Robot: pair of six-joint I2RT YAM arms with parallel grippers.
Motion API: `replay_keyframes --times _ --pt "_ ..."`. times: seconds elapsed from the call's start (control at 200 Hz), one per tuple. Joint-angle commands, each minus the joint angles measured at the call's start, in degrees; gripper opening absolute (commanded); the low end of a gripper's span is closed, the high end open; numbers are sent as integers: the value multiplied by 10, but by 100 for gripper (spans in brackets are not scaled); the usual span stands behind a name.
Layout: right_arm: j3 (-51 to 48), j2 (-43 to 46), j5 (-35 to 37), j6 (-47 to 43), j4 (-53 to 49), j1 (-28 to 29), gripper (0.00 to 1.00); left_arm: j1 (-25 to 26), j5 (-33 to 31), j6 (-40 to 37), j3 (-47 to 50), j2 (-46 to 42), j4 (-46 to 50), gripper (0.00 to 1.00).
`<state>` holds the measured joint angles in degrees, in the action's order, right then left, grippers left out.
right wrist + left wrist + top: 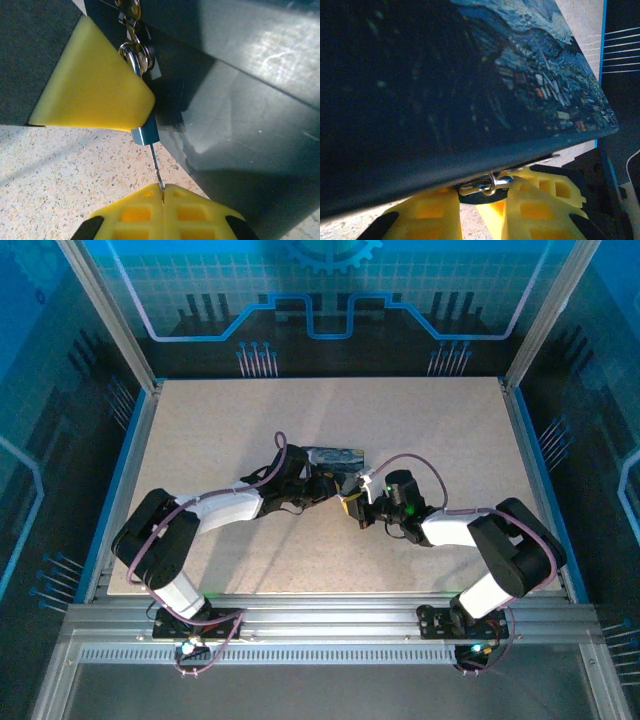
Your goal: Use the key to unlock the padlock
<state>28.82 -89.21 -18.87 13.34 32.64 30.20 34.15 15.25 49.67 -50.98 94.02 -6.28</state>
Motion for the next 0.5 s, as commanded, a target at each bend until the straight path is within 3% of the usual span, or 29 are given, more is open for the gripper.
replay_keyframes --times 0.0,0.495 --pt "-4 12 -6 13 41 -7 0 4 2 11 -15 -12 -18 7" --pt "-4 2 -15 29 64 -9 0 5 5 30 -5 -11 -38 7"
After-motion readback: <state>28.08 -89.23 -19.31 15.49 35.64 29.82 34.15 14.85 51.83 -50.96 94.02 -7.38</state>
